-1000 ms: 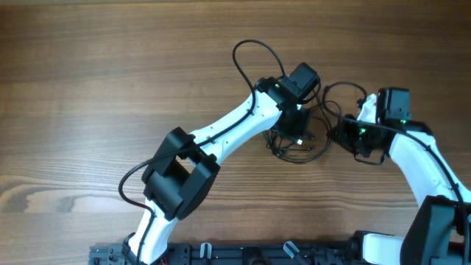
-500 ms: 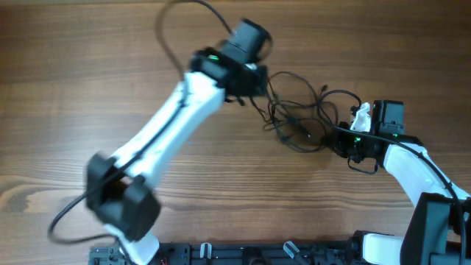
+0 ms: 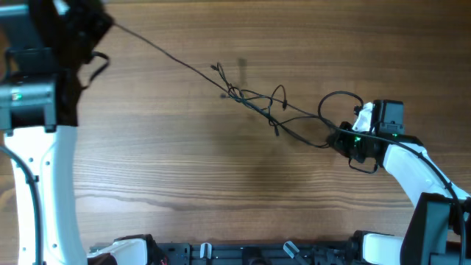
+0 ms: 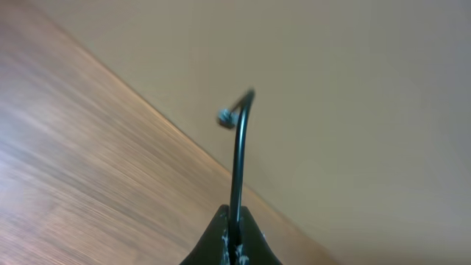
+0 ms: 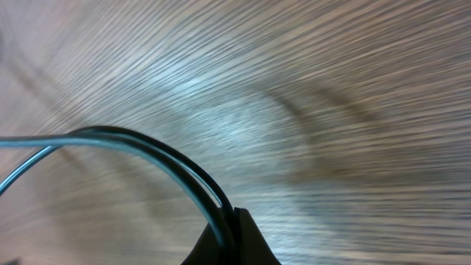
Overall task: Untangle cables
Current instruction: 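Pull the held cable far leftward with the left gripper, stretching it, then release the cable and bring both grippers back to the cable pile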
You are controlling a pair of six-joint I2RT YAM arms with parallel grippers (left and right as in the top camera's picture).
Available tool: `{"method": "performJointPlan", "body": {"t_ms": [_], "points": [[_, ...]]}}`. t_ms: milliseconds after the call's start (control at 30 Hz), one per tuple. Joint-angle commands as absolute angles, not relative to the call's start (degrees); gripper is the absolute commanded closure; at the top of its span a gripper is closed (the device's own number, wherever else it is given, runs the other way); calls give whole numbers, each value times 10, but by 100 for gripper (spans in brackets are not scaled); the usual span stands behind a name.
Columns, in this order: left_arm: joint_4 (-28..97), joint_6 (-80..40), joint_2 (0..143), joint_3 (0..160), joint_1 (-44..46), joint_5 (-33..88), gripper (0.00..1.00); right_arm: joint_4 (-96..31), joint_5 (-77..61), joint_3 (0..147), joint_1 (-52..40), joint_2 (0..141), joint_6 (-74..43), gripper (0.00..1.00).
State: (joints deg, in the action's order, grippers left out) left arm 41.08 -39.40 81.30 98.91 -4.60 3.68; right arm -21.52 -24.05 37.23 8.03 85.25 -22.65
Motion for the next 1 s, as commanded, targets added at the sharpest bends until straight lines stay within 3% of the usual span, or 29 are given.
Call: {"method": "performJointPlan", "body": {"t_ms": [0, 133, 300, 333, 400, 433, 467, 500, 533, 633, 733, 767, 800, 933, 967], "points": [[406, -442, 798, 992, -121, 32, 96, -219, -82, 369, 82, 860, -243, 96], [446, -442, 799, 992, -174, 36, 96, -205, 17, 369, 84, 860, -274, 96], [487, -442, 804, 992, -217, 36, 96, -147, -41, 369, 146, 860, -305, 95], [496, -441, 804, 992, -222, 36, 96, -136, -79, 369, 167, 860, -304, 91], [517, -433, 804, 992, -227, 36, 96, -133, -156, 378, 215, 860, -299, 69], [527, -424, 807, 992, -226, 44, 96, -137, -204, 385, 233, 860, -283, 51], [540, -413, 812, 992, -226, 70, 96, -138, -258, 390, 241, 860, -250, 21], [556, -393, 819, 992, -222, 109, 96, -143, -303, 394, 243, 859, -220, 5], [573, -373, 829, 992, -215, 143, 96, -148, -336, 397, 243, 859, -206, 0], [629, -303, 892, 992, -141, 208, 96, -163, -475, 397, 242, 859, -152, 4], [644, -268, 951, 992, -52, 208, 96, -203, -536, 397, 241, 859, -133, 43], [645, -258, 971, 992, -20, 208, 96, -224, -538, 397, 235, 859, -128, 78], [646, -256, 988, 992, 7, 202, 96, -238, -539, 397, 229, 859, -118, 88], [658, -257, 1021, 992, 63, 93, 96, -274, -537, 397, 181, 859, -107, 89], [666, -259, 1025, 992, 69, 67, 92, -276, -537, 397, 162, 859, -107, 88]]}}
